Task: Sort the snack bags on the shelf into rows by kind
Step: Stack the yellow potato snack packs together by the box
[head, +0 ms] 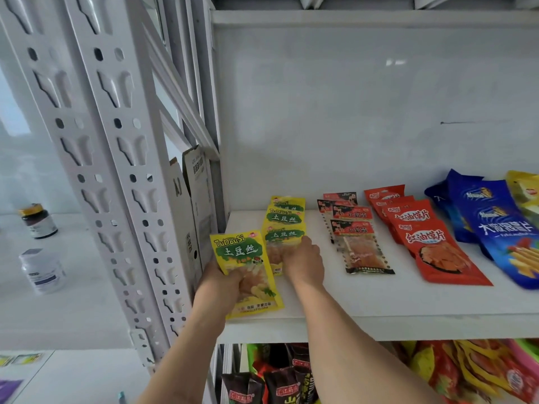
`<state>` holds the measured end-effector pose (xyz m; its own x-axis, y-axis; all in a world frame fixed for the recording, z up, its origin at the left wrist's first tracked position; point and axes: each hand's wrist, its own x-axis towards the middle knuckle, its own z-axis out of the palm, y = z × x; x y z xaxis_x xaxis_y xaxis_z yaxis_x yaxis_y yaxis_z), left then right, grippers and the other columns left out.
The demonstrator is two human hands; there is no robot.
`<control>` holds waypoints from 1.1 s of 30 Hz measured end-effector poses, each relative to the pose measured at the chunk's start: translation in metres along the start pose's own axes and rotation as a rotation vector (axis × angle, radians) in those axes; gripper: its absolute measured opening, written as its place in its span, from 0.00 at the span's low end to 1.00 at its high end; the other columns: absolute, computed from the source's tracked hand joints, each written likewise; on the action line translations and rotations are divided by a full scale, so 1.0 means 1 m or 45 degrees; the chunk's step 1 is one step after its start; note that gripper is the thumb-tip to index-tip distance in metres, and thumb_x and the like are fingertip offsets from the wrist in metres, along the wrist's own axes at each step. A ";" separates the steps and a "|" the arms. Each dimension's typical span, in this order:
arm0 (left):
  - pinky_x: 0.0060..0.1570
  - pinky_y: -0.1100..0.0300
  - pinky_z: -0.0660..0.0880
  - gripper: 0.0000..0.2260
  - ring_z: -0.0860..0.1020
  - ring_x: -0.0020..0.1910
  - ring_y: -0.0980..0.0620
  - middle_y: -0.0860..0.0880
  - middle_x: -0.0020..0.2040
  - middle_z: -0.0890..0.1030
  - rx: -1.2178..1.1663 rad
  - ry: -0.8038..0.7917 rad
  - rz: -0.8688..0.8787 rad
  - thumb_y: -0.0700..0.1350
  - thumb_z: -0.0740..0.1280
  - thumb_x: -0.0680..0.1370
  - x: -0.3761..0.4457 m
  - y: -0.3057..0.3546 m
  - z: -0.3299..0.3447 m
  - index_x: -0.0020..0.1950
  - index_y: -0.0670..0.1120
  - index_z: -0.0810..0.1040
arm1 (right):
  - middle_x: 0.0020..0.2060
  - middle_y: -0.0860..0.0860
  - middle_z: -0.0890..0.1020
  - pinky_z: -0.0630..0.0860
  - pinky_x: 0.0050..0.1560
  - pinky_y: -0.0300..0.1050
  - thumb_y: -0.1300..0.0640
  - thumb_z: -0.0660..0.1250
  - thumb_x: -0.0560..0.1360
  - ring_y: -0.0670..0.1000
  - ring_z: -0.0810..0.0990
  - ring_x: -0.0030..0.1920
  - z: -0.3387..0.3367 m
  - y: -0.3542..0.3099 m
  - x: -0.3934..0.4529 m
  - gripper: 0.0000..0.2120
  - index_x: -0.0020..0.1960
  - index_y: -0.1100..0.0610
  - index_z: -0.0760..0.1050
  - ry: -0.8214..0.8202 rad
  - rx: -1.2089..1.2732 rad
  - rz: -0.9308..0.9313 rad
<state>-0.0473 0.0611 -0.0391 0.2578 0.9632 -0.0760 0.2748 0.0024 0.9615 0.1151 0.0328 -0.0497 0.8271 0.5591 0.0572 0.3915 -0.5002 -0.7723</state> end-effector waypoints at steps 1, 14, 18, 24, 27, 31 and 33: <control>0.32 0.62 0.75 0.03 0.82 0.33 0.53 0.49 0.39 0.85 0.031 -0.024 0.003 0.45 0.68 0.79 0.002 0.002 0.000 0.52 0.47 0.79 | 0.63 0.58 0.73 0.70 0.61 0.52 0.53 0.57 0.80 0.61 0.73 0.63 0.003 0.000 0.000 0.19 0.69 0.58 0.68 0.009 -0.033 0.006; 0.67 0.52 0.66 0.26 0.67 0.70 0.42 0.43 0.70 0.73 0.756 -0.094 0.184 0.55 0.65 0.78 0.035 0.008 0.046 0.74 0.47 0.67 | 0.71 0.58 0.71 0.63 0.68 0.54 0.40 0.49 0.83 0.61 0.67 0.70 -0.006 0.013 0.010 0.28 0.75 0.56 0.65 0.030 0.023 -0.034; 0.64 0.51 0.67 0.21 0.70 0.68 0.42 0.43 0.67 0.75 0.888 -0.122 0.246 0.55 0.62 0.80 0.043 0.007 0.060 0.69 0.45 0.68 | 0.67 0.55 0.76 0.65 0.67 0.55 0.39 0.50 0.82 0.60 0.71 0.68 -0.003 0.014 0.024 0.26 0.71 0.54 0.68 -0.028 -0.147 -0.068; 0.58 0.51 0.70 0.11 0.75 0.60 0.42 0.45 0.59 0.79 0.899 -0.133 0.335 0.50 0.59 0.81 0.051 0.012 0.082 0.60 0.47 0.71 | 0.63 0.53 0.78 0.66 0.64 0.54 0.43 0.56 0.81 0.59 0.73 0.66 -0.008 0.019 0.055 0.19 0.66 0.53 0.69 -0.111 -0.241 -0.127; 0.58 0.53 0.71 0.13 0.75 0.61 0.42 0.45 0.60 0.79 0.871 -0.143 0.308 0.52 0.61 0.80 0.055 0.018 0.090 0.61 0.48 0.72 | 0.63 0.53 0.78 0.68 0.65 0.55 0.45 0.58 0.79 0.60 0.73 0.65 -0.011 0.023 0.073 0.20 0.67 0.53 0.67 -0.170 -0.168 -0.104; 0.65 0.55 0.66 0.27 0.69 0.72 0.43 0.44 0.73 0.72 0.617 -0.120 0.177 0.55 0.66 0.79 0.068 0.028 0.093 0.74 0.45 0.67 | 0.73 0.56 0.69 0.65 0.71 0.58 0.39 0.60 0.78 0.61 0.67 0.73 -0.010 0.023 0.097 0.36 0.78 0.57 0.54 -0.239 0.061 -0.043; 0.71 0.53 0.63 0.33 0.65 0.76 0.45 0.44 0.78 0.65 0.466 -0.105 0.135 0.56 0.67 0.79 0.084 0.031 0.092 0.79 0.44 0.60 | 0.77 0.57 0.62 0.62 0.74 0.58 0.38 0.59 0.79 0.61 0.61 0.76 -0.010 0.020 0.108 0.40 0.81 0.57 0.47 -0.234 0.171 -0.030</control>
<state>0.0678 0.1178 -0.0403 0.3722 0.9280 -0.0166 0.5512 -0.2066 0.8084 0.2167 0.0764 -0.0525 0.7262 0.6868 -0.0303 0.3427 -0.3999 -0.8501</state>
